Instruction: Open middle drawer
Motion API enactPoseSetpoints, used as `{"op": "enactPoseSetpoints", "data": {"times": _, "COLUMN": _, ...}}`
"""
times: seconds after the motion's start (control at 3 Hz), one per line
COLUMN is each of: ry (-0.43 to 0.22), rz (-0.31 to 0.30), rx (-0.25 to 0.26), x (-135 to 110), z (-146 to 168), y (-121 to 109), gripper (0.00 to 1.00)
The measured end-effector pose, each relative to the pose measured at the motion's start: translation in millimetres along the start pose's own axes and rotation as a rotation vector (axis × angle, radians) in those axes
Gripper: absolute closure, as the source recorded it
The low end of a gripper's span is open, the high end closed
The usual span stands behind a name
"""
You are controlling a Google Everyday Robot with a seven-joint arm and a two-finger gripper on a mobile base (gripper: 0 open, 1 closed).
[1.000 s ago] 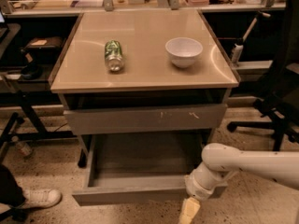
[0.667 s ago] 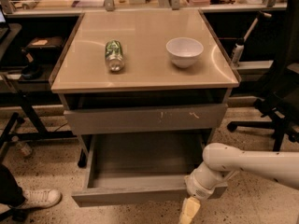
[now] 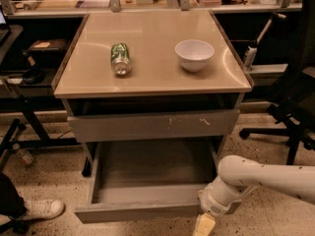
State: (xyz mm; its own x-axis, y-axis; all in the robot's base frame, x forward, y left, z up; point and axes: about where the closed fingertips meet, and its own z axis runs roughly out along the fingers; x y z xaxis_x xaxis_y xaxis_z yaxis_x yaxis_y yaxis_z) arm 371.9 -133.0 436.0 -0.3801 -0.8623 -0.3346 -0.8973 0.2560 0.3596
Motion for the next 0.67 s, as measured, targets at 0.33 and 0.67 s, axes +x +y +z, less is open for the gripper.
{"op": "enactPoseSetpoints", "data": {"times": 0.33, "ry": 0.002, "rz": 0.029, "rx": -0.008, "x": 16, "z": -1, "y": 16, "gripper": 0.00}}
{"op": "enactPoseSetpoints", "data": {"times": 0.67, "ry": -0.001, "rz": 0.072, "rx": 0.004, "x": 27, "z": -11, "y": 28, "gripper": 0.00}}
